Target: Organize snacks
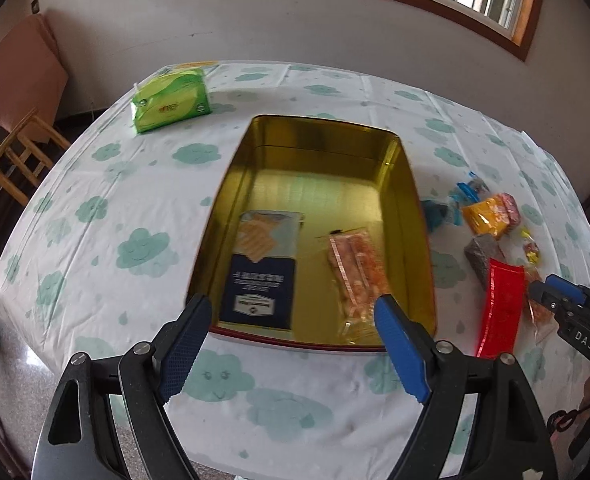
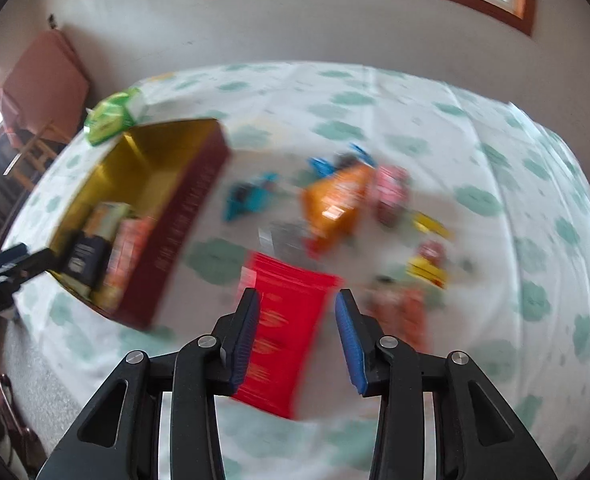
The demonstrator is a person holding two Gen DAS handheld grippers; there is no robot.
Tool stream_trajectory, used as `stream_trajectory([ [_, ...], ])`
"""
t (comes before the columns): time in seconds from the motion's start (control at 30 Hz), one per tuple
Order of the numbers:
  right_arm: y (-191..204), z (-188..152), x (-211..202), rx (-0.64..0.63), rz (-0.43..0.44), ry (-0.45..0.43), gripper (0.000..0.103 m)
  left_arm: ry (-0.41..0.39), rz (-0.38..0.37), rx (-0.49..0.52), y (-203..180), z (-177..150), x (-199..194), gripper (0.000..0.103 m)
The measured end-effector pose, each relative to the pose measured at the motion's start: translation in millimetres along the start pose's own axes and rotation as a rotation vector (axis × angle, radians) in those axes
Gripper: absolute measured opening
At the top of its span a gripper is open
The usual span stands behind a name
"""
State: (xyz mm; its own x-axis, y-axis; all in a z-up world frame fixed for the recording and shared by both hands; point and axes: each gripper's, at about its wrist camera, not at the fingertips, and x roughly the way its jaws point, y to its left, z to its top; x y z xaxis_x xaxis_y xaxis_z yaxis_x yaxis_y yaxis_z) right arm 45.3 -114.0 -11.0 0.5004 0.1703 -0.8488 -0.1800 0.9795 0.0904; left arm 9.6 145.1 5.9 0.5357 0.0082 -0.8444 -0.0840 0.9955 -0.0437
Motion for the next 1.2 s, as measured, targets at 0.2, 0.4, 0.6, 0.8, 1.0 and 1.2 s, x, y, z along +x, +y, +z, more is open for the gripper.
stream_trajectory([
  [0.2, -44, -13, 12, -0.012, -0.043, 0.045, 0.056, 0.017, -0.061, 0.115, -58, -10, 0, 0.081],
  [0.4, -49, -13, 32, -0.029, -0.013, 0.065, 0.057, 0.044, -0.102, 0.211, -106, -18, 10, 0.081],
  [0.6, -50, -17, 45, -0.022, 0.018, 0.074, 0.049, 0.062, -0.125, 0.250, -135, -23, 23, 0.081],
  [0.8, -61, -28, 40, -0.035, 0.002, 0.034, 0.041, 0.083, -0.157, 0.263, -154, -25, 36, 0.081],
  [1.0, -106, -37, 32, 0.065, -0.071, -0.024, 0.041, 0.087, -0.203, 0.255, -169, -25, 44, 0.081],
  [1.2, -130, -41, 30, 0.113, -0.104, -0.079, 0.041, 0.109, -0.192, 0.265, -182, -28, 60, 0.081],
])
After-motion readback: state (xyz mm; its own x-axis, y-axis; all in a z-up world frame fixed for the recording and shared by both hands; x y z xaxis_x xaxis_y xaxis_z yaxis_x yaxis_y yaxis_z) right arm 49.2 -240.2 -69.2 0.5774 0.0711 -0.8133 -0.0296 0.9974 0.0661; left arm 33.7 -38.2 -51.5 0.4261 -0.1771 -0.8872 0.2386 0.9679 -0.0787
